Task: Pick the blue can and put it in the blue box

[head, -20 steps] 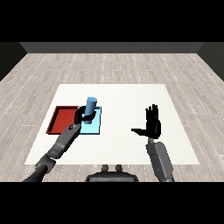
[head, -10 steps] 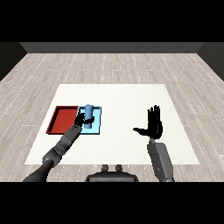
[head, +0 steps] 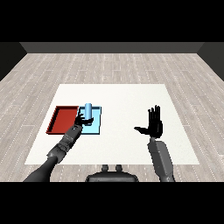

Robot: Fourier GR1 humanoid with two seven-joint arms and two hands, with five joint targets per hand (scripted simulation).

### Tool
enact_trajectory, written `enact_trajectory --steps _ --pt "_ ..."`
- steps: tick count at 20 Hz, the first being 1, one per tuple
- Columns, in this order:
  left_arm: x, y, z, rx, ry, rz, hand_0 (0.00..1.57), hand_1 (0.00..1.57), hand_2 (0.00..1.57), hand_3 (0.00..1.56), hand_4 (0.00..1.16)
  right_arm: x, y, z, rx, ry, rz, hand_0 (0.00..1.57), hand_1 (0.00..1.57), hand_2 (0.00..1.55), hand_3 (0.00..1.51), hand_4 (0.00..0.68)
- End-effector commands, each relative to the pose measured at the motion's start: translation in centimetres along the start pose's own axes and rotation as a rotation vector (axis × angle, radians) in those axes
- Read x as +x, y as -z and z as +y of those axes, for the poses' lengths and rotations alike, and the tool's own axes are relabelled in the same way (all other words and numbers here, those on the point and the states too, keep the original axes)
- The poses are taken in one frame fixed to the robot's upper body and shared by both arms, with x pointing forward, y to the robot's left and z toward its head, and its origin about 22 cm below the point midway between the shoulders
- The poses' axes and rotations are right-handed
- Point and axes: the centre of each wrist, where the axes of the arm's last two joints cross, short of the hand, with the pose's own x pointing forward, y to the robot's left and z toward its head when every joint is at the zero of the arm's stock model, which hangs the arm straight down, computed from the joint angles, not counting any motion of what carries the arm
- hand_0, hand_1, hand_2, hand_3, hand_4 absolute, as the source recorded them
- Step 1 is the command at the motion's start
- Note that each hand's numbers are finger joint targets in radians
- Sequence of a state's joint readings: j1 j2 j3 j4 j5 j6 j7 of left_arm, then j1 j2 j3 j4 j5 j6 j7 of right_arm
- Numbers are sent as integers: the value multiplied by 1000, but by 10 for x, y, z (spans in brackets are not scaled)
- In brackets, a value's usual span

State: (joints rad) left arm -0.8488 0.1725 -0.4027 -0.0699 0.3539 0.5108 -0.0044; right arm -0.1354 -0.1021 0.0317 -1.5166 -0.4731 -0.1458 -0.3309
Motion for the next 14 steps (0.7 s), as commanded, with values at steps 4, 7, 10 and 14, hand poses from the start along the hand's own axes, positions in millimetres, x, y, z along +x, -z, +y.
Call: enact_trajectory --steps 4,7,10,14 --pt "-21 -5 -10 -23 48 20 0 0 0 0 0 -5 -10 7 -15 16 10 0 0 0 0 0" --pt "-13 4 8 -6 48 9 0 0 0 0 0 -7 -24 1 -25 17 -18 0 0 0 0 0" --pt "8 -1 -3 89 -89 -122 0 0 0 0 0 -4 3 6 9 6 -19 0 0 0 0 0" --pt "28 6 17 37 -182 -334 0 0 0 0 0 1 14 -7 65 -38 6 0 0 0 0 0"
